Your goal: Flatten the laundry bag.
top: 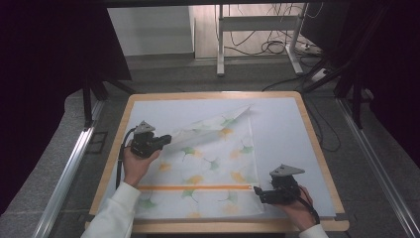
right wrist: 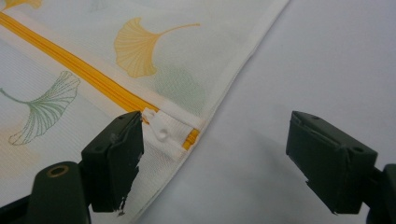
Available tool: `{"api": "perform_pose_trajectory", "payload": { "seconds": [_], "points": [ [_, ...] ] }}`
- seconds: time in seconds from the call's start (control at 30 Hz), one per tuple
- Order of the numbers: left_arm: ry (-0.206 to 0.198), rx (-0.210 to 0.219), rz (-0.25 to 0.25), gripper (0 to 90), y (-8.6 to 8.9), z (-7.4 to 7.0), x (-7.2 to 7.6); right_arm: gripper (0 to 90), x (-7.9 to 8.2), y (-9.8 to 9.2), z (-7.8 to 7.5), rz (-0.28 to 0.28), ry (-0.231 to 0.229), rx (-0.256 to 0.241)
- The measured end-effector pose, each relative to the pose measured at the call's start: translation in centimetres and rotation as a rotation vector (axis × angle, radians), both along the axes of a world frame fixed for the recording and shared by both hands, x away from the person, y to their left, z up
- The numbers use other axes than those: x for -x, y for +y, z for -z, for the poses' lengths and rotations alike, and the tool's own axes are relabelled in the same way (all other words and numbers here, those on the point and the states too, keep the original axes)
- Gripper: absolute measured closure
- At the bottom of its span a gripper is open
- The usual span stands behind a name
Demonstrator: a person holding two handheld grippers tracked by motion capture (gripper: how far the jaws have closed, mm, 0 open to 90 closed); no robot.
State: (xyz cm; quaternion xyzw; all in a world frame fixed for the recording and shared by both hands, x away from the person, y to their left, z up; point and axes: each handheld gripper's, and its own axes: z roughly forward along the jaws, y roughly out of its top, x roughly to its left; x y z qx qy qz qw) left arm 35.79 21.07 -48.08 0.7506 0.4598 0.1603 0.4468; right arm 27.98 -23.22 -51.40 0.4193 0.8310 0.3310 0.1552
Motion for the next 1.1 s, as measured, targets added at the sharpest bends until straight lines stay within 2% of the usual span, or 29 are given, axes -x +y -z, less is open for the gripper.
{"api": "perform_pose_trajectory", "payload": {
  "seconds": [0.1,0.43,0.57,0.7,0.8,0.87,0.9,0.93,0.97,1.0,1.07,1.1],
  "points": [
    [0.001,0.01,-0.007,87.3,0.3,-0.1,-0.7,19.1,0.0,0.0,0.0,0.002,0.001,-0.001],
    [-0.011,-0.002,-0.023,87.2,0.7,-0.7,-1.9,19.1,-0.1,0.0,0.0,0.004,0.0,0.002],
    [-0.021,0.023,-0.004,87.2,1.1,-1.3,-2.7,19.1,-0.1,0.0,0.0,0.002,0.001,0.003],
    [-0.035,-0.016,-0.009,87.2,1.2,-2.1,-4.0,19.1,0.0,0.1,0.0,-0.001,-0.002,0.0],
    [-0.031,-0.025,-0.016,87.1,1.4,-2.3,-4.8,19.1,0.0,0.1,0.0,-0.001,0.001,-0.001],
    [-0.025,-0.044,-0.039,86.8,1.7,-2.4,-5.8,19.1,-0.1,0.2,0.1,-0.001,0.003,-0.004],
    [-0.025,-0.044,-0.039,86.1,1.7,-2.4,-5.8,19.1,-0.1,0.1,0.1,-0.001,0.004,-0.003],
    [-0.029,-0.062,-0.056,84.7,1.8,-2.4,-6.4,19.1,-0.1,0.1,0.1,0.0,0.004,-0.005],
    [-0.029,-0.062,-0.056,81.6,1.8,-2.4,-6.4,19.1,-0.1,0.1,0.1,0.0,0.004,-0.005],
    [-0.035,-0.072,-0.067,76.2,2.0,-2.6,-6.7,19.1,0.0,0.1,0.0,0.003,0.006,-0.009],
    [-0.042,-0.063,-0.076,65.5,2.4,-2.8,-7.0,19.1,0.0,0.1,0.0,0.004,0.006,-0.01],
    [-0.058,-0.062,-0.101,61.2,3.0,-3.3,-7.2,19.1,0.0,0.1,0.0,0.005,0.006,-0.012]
  ]
}}
